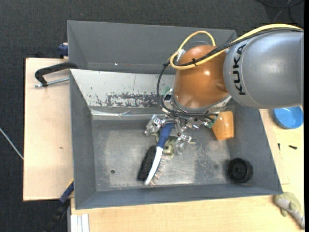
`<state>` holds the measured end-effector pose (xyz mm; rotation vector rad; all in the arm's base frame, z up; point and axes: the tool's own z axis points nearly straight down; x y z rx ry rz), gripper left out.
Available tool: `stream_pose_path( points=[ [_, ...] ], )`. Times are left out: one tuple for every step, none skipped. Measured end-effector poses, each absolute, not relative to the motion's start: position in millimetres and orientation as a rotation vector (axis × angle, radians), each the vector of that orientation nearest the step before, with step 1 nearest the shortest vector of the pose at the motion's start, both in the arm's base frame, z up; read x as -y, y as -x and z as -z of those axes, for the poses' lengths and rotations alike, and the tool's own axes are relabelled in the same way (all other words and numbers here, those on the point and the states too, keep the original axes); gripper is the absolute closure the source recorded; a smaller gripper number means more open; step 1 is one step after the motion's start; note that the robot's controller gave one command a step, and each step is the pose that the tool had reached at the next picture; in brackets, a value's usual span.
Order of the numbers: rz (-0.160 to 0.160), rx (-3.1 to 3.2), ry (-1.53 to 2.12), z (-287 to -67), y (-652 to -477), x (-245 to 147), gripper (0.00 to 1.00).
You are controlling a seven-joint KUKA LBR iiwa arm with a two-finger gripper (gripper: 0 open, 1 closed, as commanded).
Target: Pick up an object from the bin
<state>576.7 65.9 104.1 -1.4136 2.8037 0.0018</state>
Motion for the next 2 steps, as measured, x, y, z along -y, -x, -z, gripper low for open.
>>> stream_pose_path(
  points=[
    [0.001, -2.652, 1.659, -74.6, -581.3, -36.1, 0.00],
    [-0.001, -2.659, 1.660, -76.1, -582.9, -37.9, 0.00]
  ],
)
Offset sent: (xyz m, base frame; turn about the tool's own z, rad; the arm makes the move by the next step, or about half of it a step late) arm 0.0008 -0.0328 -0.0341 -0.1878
